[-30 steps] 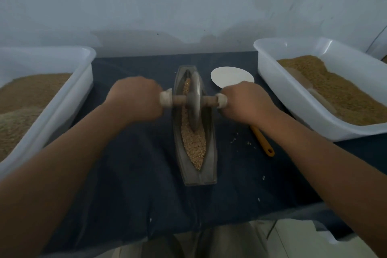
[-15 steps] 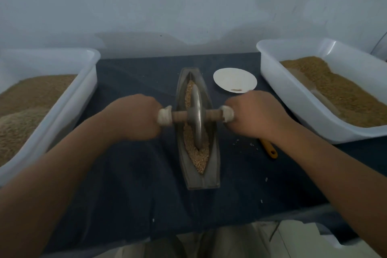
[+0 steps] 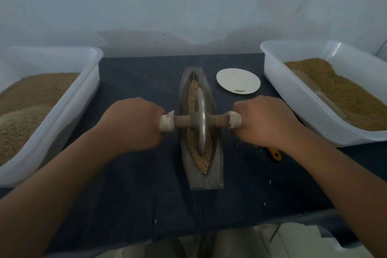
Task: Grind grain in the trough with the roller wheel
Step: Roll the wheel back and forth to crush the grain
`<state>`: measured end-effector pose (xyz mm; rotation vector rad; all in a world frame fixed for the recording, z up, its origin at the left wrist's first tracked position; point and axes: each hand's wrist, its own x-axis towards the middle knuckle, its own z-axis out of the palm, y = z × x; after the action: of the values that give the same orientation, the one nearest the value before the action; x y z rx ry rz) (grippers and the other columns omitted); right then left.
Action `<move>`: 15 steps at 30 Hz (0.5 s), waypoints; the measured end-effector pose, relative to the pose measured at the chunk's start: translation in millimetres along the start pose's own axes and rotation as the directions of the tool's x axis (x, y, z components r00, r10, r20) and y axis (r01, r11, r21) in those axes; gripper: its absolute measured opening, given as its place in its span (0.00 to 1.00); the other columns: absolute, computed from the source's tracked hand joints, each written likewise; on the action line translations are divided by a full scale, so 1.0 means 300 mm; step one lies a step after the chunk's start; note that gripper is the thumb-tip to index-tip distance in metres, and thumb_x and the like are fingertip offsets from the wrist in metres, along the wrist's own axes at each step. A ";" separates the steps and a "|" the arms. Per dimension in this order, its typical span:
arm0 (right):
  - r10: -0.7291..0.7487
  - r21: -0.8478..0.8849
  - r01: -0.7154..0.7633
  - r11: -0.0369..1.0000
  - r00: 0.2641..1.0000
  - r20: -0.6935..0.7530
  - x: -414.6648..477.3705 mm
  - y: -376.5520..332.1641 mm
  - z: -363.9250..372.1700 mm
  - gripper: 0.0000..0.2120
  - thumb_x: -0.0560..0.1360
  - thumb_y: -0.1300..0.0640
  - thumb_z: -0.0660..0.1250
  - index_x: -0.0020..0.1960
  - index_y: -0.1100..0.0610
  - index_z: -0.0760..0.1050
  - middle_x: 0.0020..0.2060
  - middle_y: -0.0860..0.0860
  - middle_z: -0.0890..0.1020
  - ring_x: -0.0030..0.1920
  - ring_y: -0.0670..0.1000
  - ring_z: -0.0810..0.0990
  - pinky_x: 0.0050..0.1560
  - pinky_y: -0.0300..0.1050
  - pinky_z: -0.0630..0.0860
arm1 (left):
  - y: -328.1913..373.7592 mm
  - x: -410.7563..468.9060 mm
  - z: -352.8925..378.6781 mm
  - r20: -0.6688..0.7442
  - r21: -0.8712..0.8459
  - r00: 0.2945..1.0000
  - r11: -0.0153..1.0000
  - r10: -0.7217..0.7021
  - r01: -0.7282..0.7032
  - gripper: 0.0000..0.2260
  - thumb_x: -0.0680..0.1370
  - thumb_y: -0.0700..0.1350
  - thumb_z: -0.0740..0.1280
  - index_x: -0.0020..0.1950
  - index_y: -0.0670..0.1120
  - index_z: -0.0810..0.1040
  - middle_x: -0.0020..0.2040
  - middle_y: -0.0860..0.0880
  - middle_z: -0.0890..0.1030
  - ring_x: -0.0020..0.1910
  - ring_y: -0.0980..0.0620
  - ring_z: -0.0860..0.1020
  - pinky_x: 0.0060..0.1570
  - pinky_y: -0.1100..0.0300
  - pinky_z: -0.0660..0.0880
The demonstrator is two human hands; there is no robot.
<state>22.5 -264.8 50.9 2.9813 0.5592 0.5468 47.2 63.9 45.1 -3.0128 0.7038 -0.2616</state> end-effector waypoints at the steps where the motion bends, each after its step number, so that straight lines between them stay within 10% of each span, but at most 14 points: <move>1: 0.010 0.021 -0.011 1.000 0.999 0.041 0.014 0.012 0.013 0.13 0.66 0.38 0.58 0.29 0.45 0.66 0.21 0.42 0.68 0.23 0.39 0.66 0.24 0.36 0.55 | 0.003 0.017 0.003 -0.011 0.017 1.000 1.000 -0.014 0.014 0.11 0.66 0.59 0.65 0.30 0.55 0.69 0.26 0.57 0.71 0.25 0.58 0.69 0.27 0.63 0.61; 8: 0.186 -0.041 -0.185 0.982 0.982 0.017 0.282 0.027 0.073 0.11 0.72 0.49 0.64 0.33 0.52 0.71 0.29 0.47 0.74 0.30 0.51 0.73 0.31 0.44 0.65 | -0.013 0.297 -0.043 0.037 0.057 0.982 0.981 -0.186 0.184 0.12 0.73 0.57 0.67 0.36 0.51 0.74 0.37 0.51 0.78 0.35 0.46 0.77 0.39 0.53 0.76; 15: 0.047 -0.031 -0.046 0.998 0.998 0.029 0.011 -0.005 0.015 0.12 0.66 0.41 0.59 0.29 0.46 0.66 0.22 0.42 0.67 0.23 0.40 0.65 0.24 0.37 0.57 | 0.027 0.023 -0.038 -0.008 0.058 1.000 0.998 0.017 -0.016 0.09 0.66 0.57 0.66 0.31 0.56 0.69 0.28 0.57 0.72 0.27 0.56 0.71 0.27 0.62 0.63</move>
<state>26.3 -262.1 47.6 2.9755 0.4755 0.5085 47.8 53.7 56.8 -2.9515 0.7084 -0.2885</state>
